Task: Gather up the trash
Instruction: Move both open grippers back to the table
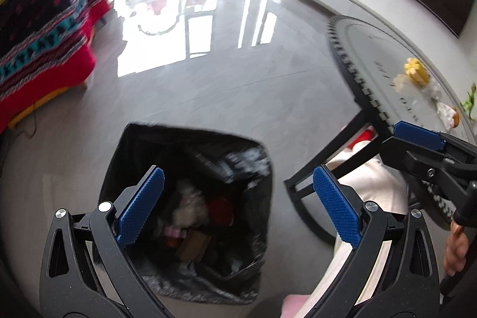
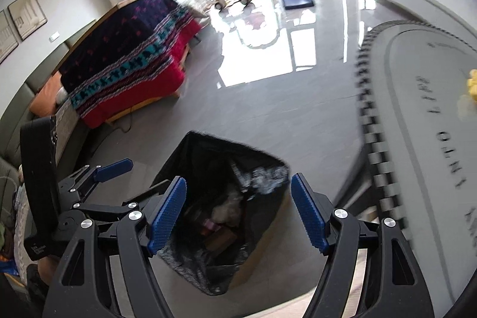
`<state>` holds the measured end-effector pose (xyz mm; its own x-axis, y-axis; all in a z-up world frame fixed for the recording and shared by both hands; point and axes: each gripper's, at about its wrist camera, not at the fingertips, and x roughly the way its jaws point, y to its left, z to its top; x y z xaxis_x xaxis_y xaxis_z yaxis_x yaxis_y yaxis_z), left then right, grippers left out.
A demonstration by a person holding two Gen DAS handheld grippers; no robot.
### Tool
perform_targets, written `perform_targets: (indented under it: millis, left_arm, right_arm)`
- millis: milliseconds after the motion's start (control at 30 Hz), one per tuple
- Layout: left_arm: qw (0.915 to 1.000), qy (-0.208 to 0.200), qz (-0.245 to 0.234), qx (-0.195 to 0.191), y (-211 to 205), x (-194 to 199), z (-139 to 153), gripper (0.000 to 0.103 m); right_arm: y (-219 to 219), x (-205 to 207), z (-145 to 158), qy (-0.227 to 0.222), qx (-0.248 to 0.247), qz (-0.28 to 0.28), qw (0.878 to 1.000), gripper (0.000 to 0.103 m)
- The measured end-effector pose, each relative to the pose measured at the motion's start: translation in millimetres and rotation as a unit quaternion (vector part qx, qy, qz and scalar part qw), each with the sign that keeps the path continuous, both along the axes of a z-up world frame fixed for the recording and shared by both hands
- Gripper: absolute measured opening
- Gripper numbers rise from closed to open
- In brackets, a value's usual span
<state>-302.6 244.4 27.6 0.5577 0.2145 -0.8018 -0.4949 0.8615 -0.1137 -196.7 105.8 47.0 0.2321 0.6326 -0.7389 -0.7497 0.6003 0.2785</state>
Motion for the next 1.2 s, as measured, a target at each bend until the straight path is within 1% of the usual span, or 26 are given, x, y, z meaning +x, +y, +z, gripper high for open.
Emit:
perform_targets:
  millis: [267, 500, 567, 600, 767, 967, 1067, 1200]
  left_arm:
    - [0.9972, -0.003, -0.073, 0.016, -37, 62, 15, 0.097]
    - [0.9905, -0.003, -0.136, 0.019, -77, 117, 19, 0.097]
    - [0.9882, 0.001, -0.152, 0.023, -86, 129, 17, 0.097]
    - [0.9862, 0.005, -0.163, 0.027, -94, 139, 16, 0.097]
    - [0.9787, 0.011, -0.203, 0.032, -119, 173, 14, 0.097]
    - [0.9709, 0.010, -0.238, 0.021, -147, 215, 13, 0.097]
    - [0.9662, 0.009, -0.257, 0.023, -162, 237, 13, 0.097]
    - [0.9606, 0.009, -0.276, 0.026, -179, 269, 11, 0.097]
  right_arm:
    - [-56, 48, 13, -0.018, 0.001, -0.069, 0.997, 0.074]
    - [-110, 94, 16, -0.020, 0.000, -0.133, 0.991, 0.074]
    - [-126, 107, 15, -0.019, -0.001, -0.152, 0.988, 0.074]
    - [-128, 110, 14, -0.018, -0.001, -0.158, 0.987, 0.074]
    - [-164, 141, 9, -0.011, -0.002, -0.203, 0.979, 0.074]
    - [-197, 176, 3, -0.008, -0.015, -0.248, 0.969, 0.074]
    - [-212, 195, 0, -0.005, -0.023, -0.267, 0.964, 0.074]
    - [-231, 225, -1, -0.011, -0.035, -0.301, 0.953, 0.074]
